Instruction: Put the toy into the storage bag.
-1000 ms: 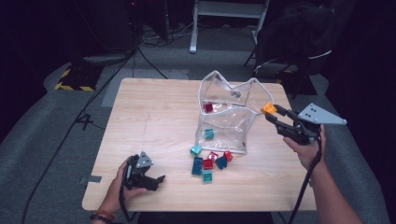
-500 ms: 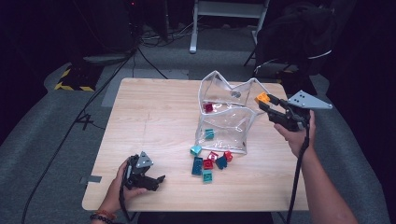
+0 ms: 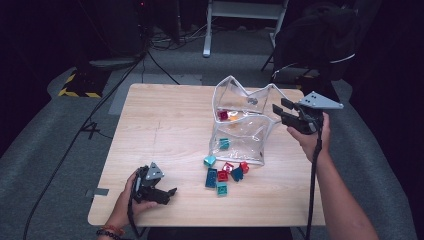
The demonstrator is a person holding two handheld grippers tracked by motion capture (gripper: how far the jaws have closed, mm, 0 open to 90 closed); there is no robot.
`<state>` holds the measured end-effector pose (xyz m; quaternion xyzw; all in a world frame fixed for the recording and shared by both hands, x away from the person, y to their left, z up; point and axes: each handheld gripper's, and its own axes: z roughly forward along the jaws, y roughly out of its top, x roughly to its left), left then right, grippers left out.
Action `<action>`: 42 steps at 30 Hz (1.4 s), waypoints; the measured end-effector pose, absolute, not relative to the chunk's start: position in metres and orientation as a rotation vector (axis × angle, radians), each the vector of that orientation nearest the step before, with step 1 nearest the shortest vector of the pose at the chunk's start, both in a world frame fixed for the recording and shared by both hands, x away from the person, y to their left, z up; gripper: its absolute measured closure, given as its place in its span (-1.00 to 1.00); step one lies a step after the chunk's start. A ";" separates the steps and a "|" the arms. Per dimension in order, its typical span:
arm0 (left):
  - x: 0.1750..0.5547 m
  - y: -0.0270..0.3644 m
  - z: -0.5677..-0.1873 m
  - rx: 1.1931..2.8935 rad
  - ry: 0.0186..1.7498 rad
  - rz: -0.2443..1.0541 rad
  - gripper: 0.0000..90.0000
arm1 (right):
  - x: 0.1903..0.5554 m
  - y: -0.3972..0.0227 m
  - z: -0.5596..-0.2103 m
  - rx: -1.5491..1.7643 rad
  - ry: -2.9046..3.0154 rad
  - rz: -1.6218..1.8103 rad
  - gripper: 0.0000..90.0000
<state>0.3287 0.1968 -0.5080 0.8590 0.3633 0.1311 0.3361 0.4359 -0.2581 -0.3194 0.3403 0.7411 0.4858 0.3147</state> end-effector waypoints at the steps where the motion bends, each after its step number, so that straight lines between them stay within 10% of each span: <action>1: 0.329 0.197 -0.508 2.240 0.947 0.342 -0.87 | 0.435 -0.258 -0.319 0.895 1.952 1.289 0.30; 23: 0.329 0.197 -0.508 2.240 0.947 0.343 -0.87 | 0.359 -0.272 -0.317 0.686 1.996 1.403 0.09; 42: 0.329 0.197 -0.508 2.240 0.948 0.342 -0.87 | 0.330 -0.231 -0.398 0.588 2.206 1.383 0.02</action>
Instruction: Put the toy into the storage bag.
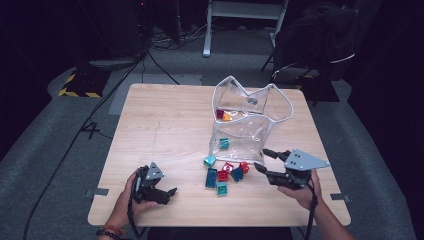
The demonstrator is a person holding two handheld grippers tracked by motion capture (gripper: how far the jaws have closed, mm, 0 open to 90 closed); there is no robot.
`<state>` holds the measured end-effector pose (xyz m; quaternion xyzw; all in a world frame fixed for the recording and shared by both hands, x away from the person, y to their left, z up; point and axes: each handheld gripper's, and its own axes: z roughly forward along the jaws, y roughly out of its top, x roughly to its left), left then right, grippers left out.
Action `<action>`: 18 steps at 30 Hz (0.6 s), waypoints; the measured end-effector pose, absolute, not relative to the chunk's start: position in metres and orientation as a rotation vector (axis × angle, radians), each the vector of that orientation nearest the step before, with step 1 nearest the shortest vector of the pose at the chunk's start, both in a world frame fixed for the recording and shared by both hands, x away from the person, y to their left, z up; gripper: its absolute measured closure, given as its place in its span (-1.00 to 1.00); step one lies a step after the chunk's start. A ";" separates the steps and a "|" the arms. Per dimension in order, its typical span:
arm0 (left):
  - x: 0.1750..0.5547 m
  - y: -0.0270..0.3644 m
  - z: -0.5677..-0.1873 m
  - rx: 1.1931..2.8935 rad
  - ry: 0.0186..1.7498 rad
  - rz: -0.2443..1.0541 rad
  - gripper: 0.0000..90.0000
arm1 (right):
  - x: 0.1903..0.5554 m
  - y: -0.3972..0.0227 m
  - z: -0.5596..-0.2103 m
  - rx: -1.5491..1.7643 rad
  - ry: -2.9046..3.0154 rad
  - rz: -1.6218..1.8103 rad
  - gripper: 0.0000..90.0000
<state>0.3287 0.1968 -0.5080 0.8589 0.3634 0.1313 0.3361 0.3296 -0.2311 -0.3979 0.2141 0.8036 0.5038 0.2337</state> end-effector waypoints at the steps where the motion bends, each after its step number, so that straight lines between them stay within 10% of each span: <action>1: 0.329 0.197 -0.508 2.240 0.947 0.342 -0.87 | 0.330 -0.227 -0.406 0.594 2.235 1.376 0.02; 18: 0.329 0.197 -0.508 2.241 0.947 0.343 -0.87 | 0.338 -0.181 -0.490 0.598 2.454 1.109 0.01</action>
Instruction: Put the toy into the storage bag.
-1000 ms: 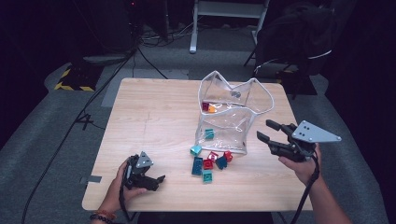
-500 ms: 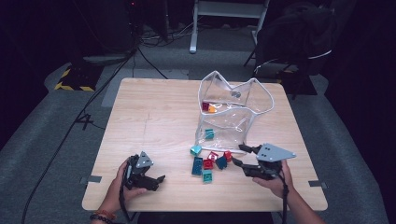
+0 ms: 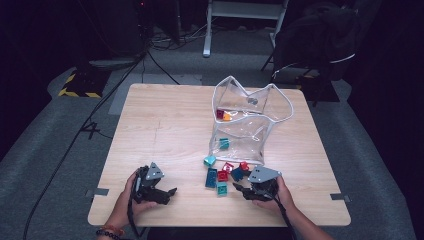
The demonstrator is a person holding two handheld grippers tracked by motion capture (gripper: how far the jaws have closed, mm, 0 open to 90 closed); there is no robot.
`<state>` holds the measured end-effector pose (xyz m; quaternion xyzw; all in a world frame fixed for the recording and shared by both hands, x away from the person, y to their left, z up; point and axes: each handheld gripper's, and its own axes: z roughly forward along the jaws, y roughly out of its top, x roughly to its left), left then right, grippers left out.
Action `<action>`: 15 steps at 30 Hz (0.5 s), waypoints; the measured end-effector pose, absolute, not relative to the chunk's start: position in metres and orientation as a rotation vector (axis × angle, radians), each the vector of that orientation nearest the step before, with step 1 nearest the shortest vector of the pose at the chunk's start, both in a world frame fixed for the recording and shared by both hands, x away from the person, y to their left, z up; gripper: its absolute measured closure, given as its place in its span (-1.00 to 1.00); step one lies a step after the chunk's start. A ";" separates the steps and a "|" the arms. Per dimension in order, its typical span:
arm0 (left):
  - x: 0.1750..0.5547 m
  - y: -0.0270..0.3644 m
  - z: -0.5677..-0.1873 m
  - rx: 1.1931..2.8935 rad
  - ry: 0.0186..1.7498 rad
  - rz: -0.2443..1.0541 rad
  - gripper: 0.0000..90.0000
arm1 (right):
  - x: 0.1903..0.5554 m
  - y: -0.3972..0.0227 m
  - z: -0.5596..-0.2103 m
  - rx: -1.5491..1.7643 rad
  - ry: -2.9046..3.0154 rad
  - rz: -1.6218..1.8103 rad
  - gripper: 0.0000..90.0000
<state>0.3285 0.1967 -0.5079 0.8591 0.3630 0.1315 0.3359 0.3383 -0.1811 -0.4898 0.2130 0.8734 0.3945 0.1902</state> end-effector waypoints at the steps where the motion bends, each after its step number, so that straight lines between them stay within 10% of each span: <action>1: 0.329 0.197 -0.508 2.241 0.947 0.343 -0.87 | 0.340 -0.181 -0.492 0.607 2.449 1.099 0.00; 15: 0.329 0.197 -0.508 2.240 0.947 0.343 -0.87 | 0.354 -0.177 -0.506 0.721 2.458 1.115 0.01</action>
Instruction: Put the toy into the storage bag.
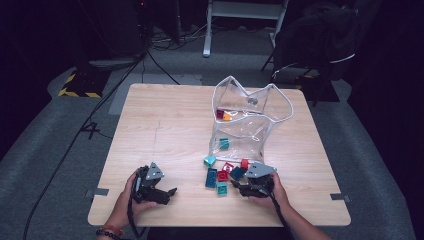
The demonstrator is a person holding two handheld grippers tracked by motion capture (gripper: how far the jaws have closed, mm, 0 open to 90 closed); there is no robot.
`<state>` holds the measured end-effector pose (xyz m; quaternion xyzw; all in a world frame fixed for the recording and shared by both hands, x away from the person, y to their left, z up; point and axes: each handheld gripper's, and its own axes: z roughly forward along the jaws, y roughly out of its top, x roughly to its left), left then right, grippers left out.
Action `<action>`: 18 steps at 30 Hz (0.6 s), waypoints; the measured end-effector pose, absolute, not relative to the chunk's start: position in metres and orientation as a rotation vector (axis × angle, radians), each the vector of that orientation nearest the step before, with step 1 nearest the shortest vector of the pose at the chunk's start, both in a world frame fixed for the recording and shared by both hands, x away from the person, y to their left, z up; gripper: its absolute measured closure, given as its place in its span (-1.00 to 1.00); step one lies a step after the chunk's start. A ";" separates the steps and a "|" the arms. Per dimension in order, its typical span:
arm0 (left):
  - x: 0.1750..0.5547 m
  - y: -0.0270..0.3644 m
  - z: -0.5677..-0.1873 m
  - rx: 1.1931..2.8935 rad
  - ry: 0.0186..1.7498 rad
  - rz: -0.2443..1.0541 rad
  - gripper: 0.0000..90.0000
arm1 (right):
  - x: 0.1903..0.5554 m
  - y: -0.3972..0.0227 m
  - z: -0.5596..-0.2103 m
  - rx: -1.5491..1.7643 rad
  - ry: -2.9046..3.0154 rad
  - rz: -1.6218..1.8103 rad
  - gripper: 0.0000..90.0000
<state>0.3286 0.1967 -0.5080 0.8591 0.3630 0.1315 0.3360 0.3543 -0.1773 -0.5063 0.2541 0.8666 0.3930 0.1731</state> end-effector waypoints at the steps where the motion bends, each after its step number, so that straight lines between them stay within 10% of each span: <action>1: 0.328 0.197 -0.508 2.241 0.948 0.343 -0.87 | 0.355 -0.178 -0.506 0.735 2.454 1.115 0.11; 18: 0.329 0.197 -0.508 2.240 0.948 0.342 -0.87 | 0.347 -0.186 -0.503 0.745 2.405 1.115 0.32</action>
